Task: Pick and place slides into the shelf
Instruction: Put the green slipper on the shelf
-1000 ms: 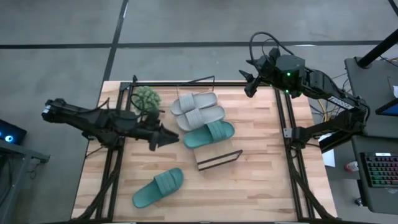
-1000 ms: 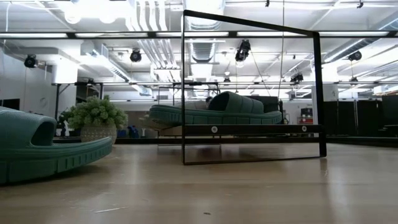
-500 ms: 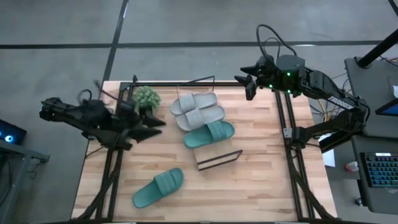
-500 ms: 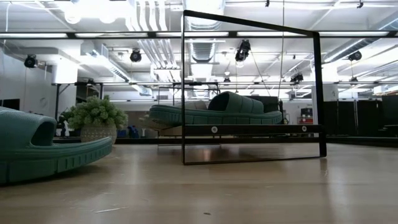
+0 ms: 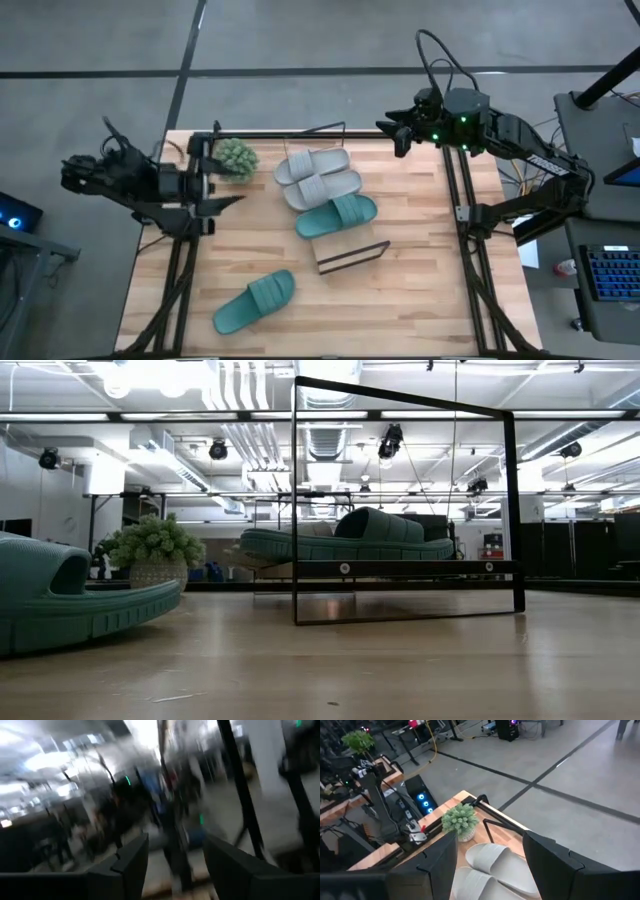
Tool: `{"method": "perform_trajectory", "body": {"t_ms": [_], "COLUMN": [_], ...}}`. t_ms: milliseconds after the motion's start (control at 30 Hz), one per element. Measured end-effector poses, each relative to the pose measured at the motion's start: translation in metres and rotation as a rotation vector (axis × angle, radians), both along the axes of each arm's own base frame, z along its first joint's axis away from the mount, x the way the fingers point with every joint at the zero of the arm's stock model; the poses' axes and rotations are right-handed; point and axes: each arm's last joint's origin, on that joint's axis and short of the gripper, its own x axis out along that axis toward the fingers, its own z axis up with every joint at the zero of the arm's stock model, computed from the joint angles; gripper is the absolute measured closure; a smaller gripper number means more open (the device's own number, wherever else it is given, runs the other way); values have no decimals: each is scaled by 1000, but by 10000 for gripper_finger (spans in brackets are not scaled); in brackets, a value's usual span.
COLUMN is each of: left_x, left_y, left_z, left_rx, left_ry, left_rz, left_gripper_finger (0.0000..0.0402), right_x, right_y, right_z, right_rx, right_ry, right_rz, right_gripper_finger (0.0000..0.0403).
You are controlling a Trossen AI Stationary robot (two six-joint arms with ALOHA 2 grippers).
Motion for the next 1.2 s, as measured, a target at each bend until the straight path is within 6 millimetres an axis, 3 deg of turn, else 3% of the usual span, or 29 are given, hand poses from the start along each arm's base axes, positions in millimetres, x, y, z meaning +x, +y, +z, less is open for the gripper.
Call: {"method": "perform_trajectory", "body": {"t_ms": [367,533,833,1033,1200], "left_x": [-23,-16,15,20,20], "left_y": [0,-7,-39,-62,-79], "left_z": [-4,-29,-65,-84,-91], "left_rx": [148,174,179,277,273], "left_ry": [496,798,1130,1296,1330], "left_rz": [96,108,-14,-70,-91], "left_gripper_finger": [228,228,228,228,234], "right_x": [1,4,8,12,14], "right_y": [0,-1,-2,-3,-4], "right_z": [-3,-11,-27,-40,-50], "right_rx": [33,38,49,76,88], "right_ry": [-4,20,70,103,130], "right_rz": [-10,-14,-20,-28,-32], "right_gripper_finger": [188,188,188,188,188]}}
